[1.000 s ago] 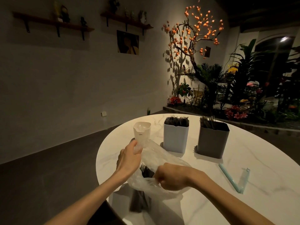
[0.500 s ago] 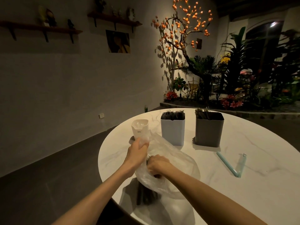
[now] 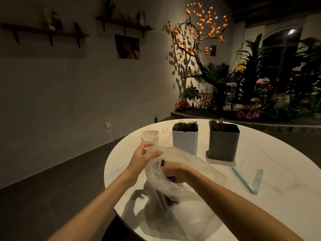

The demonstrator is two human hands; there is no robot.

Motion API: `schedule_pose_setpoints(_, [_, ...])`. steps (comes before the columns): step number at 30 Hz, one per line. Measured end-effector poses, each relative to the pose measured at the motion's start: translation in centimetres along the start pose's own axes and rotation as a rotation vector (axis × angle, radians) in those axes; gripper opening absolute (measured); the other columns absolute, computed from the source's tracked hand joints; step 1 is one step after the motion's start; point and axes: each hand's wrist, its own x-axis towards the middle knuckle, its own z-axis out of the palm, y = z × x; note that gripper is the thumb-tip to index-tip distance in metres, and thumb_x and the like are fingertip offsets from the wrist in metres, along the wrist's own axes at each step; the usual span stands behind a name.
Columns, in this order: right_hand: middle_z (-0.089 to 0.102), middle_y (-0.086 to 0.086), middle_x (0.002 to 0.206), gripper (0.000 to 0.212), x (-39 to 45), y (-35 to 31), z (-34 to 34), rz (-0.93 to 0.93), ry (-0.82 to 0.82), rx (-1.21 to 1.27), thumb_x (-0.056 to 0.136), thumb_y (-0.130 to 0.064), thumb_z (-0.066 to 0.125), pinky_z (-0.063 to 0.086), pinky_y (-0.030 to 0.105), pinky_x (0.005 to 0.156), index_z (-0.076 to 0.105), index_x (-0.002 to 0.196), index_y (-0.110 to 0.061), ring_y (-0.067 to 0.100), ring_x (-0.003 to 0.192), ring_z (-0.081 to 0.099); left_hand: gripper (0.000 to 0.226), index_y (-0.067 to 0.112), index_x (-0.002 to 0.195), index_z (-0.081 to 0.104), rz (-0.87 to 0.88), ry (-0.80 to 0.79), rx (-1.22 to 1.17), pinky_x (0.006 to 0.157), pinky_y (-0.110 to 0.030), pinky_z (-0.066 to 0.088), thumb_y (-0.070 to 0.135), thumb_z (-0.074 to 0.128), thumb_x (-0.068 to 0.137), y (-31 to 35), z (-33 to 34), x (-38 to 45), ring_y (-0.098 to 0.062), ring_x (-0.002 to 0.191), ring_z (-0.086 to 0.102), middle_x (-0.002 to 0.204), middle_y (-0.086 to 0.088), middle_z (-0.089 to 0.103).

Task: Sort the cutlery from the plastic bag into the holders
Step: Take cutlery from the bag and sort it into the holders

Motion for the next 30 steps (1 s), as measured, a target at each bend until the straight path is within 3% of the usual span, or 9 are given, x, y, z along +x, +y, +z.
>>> schedule_pose_setpoints(3, [0.052, -0.003, 0.086, 0.016, -1.9, 0.2, -1.2, -0.043, 0.02, 0.168, 0.106, -0.014, 0.041, 0.049, 0.026, 0.083, 0.055, 0.113, -0.009, 0.006, 0.075, 0.051, 0.071, 0.026, 0.132, 0.06, -0.073, -0.144, -0.261, 0.109, -0.048, 0.042, 0.072, 0.064, 0.078, 0.8, -0.3, -0.1, -0.022, 0.122, 0.06, 0.13, -0.001, 0.067])
schedule_pose_setpoints(6, [0.043, 0.0, 0.079, 0.02, -4.5, 0.4, -2.1, -0.026, 0.056, 0.207, 0.108, -0.018, 0.04, 0.051, 0.023, 0.078, 0.051, 0.092, -0.011, 0.009, 0.071, 0.046, 0.055, 0.019, 0.117, 0.069, -0.184, 0.061, -0.412, 0.108, -0.048, 0.042, 0.065, 0.055, 0.09, -0.1, -0.2, 0.7, -0.024, 0.117, 0.06, 0.123, -0.008, 0.068])
schedule_pose_setpoints(10, [0.046, 0.003, 0.09, 0.01, -5.4, 2.9, -2.9, -0.079, 0.104, 0.111, 0.105, -0.016, 0.047, 0.038, 0.032, 0.108, 0.053, 0.108, -0.008, 0.011, 0.084, 0.047, 0.039, 0.014, 0.121, 0.063, -0.352, 0.084, -0.097, 0.097, -0.044, 0.051, 0.039, 0.069, 0.092, -2.6, 0.2, 0.9, -0.026, 0.115, 0.059, 0.125, -0.012, 0.064])
schedule_pose_setpoints(12, [0.048, 0.009, 0.109, 0.03, -4.7, 4.5, -2.5, -0.101, 0.126, 0.148, 0.103, -0.02, 0.052, 0.037, 0.034, 0.111, 0.052, 0.128, -0.005, 0.017, 0.1, 0.048, 0.039, 0.009, 0.117, 0.069, -0.488, -0.045, -0.098, 0.091, -0.042, 0.055, 0.036, 0.073, 0.09, -3.3, 0.6, 0.4, -0.032, 0.111, 0.063, 0.115, -0.017, 0.071])
schedule_pose_setpoints(16, [0.055, 0.014, 0.113, 0.027, -5.0, 5.6, -1.8, -0.095, 0.168, 0.205, 0.099, -0.029, 0.06, 0.043, 0.045, 0.111, 0.059, 0.118, -0.009, 0.022, 0.101, 0.054, 0.008, -0.004, 0.087, 0.071, -0.517, 0.002, -0.044, 0.077, -0.036, 0.058, 0.001, 0.064, 0.086, -4.4, 1.4, 0.3, -0.025, 0.087, 0.064, 0.09, -0.019, 0.068])
schedule_pose_setpoints(19, [0.047, 0.008, 0.105, 0.016, -5.1, 3.8, -2.5, -0.087, 0.114, 0.251, 0.103, -0.019, 0.051, 0.037, 0.036, 0.113, 0.05, 0.115, -0.009, 0.021, 0.101, 0.047, 0.018, 0.002, 0.076, 0.061, -0.551, 0.066, -0.083, 0.058, -0.032, 0.055, -0.009, 0.052, 0.087, -5.2, 1.6, 0.7, -0.019, 0.059, 0.053, 0.068, -0.015, 0.055])
schedule_pose_setpoints(22, [0.057, 0.006, 0.095, 0.032, -3.0, 2.3, -3.1, 0.111, 0.027, 0.38, 0.098, -0.03, 0.062, 0.051, 0.034, 0.095, 0.055, 0.122, -0.01, 0.019, 0.086, 0.057, 0.016, -0.003, 0.082, 0.062, -0.592, 0.1, -0.084, 0.044, -0.029, 0.047, -0.012, 0.049, 0.084, -5.8, 1.6, 0.8, -0.017, 0.041, 0.045, 0.058, -0.013, 0.05])
schedule_pose_setpoints(27, [0.066, 0.009, 0.108, 0.028, -0.2, 2.8, -3.0, 0.163, 0.053, 0.352, 0.096, -0.02, 0.063, 0.052, 0.039, 0.093, 0.061, 0.121, -0.009, 0.025, 0.099, 0.063, 0.026, 0.004, 0.063, 0.053, -0.619, 0.122, -0.102, 0.038, -0.023, 0.04, -0.013, 0.045, 0.081, -6.1, 2.4, 0.6, -0.017, 0.037, 0.034, 0.05, -0.008, 0.04])
schedule_pose_setpoints(30, [0.063, 0.013, 0.121, 0.036, 0.5, 3.1, -2.9, 0.117, 0.086, 0.34, 0.091, -0.009, 0.064, 0.052, 0.042, 0.1, 0.057, 0.126, -0.009, 0.029, 0.111, 0.062, 0.022, 0.006, 0.068, 0.057, -0.584, 0.093, -0.084, 0.05, -0.032, 0.051, -0.006, 0.053, 0.086, -6.3, 2.5, 0.4, -0.023, 0.052, 0.045, 0.062, -0.013, 0.05])
